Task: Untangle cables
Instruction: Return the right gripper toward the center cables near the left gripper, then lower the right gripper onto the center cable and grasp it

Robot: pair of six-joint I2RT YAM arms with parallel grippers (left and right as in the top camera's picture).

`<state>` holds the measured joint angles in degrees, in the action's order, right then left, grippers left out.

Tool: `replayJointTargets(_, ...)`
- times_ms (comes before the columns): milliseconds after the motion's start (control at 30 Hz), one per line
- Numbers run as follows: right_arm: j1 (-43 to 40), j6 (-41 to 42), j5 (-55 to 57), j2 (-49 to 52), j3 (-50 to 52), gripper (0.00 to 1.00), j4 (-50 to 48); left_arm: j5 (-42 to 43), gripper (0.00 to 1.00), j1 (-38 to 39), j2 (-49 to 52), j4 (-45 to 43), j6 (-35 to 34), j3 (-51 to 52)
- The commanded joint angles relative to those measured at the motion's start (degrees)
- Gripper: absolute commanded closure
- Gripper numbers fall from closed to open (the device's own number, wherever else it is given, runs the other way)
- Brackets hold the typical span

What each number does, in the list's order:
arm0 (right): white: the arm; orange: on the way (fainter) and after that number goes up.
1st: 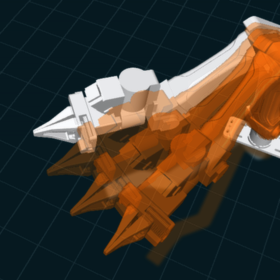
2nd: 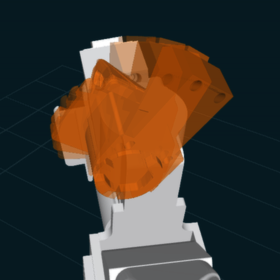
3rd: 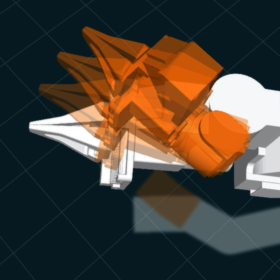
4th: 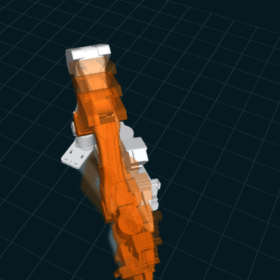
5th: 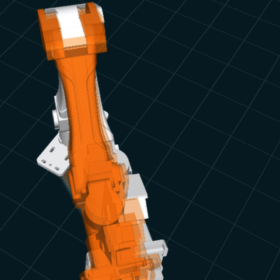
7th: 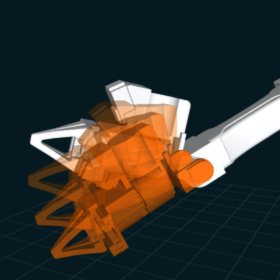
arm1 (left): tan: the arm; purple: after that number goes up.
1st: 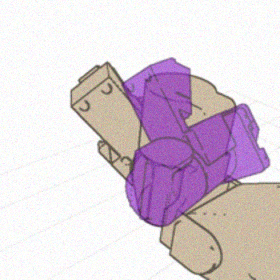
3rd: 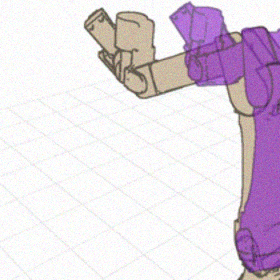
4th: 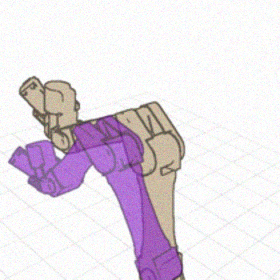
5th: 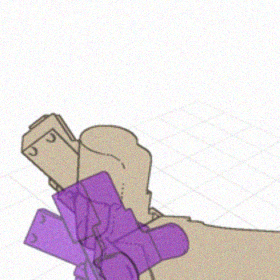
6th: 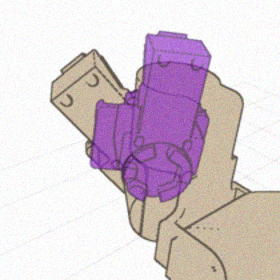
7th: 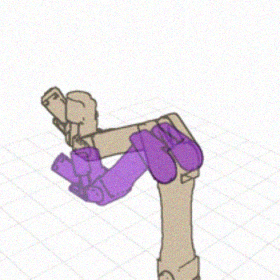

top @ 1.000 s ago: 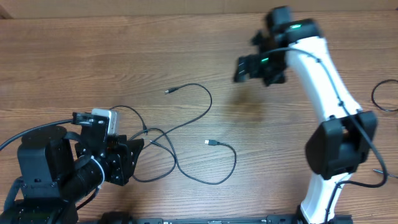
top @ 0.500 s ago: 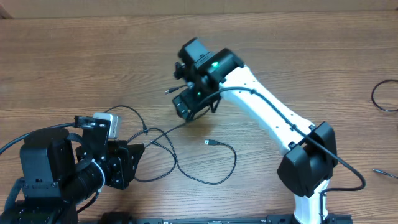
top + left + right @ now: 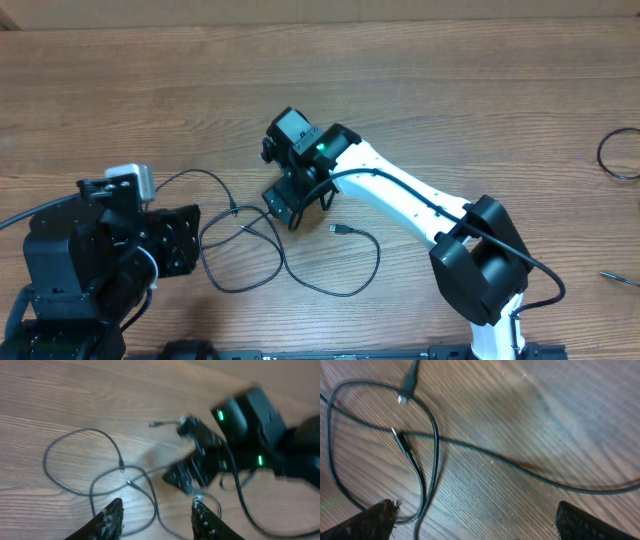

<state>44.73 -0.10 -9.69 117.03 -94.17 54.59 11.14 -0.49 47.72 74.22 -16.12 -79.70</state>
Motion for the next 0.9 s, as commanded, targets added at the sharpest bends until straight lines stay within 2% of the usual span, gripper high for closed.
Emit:
replayJointTargets(0,1.3,-0.4,-0.8,-1.9,3.4,0.06,-1.8,-5.1,0.54,-0.3,-0.4,-1.3,-5.2,-1.1)
replayJointTargets(67,1.5,-0.4,-0.9,-1.9,4.5,0.13,-3.0,-4.3,0.53,-0.3,-0.4,-1.1,-5.2,-1.1)
replayJointTargets(267,3.0,-1.8,-1.0,-1.5,4.8,0.19,-4.4,-1.6,0.5,-0.2,-0.4,0.1,-4.9,-1.1)
replayJointTargets(400,5.6,-6.9,-0.6,-0.7,4.9,0.13,-5.4,-0.8,0.49,-0.2,-0.4,0.6,-4.9,-1.1)
replayJointTargets(633,7.6,-5.8,1.6,3.7,4.9,0.12,-11.4,-0.6,0.49,-0.2,-0.4,1.4,-4.5,-1.1)
replayJointTargets(767,7.6,-5.4,3.0,5.4,4.9,0.24,-14.7,-0.6,0.46,-0.2,-0.4,1.6,-3.6,-1.1)
replayJointTargets(867,7.6,-6.1,4.1,6.2,4.9,0.25,-16.8,-0.5,0.44,-0.2,-0.4,1.6,-3.6,-1.1)
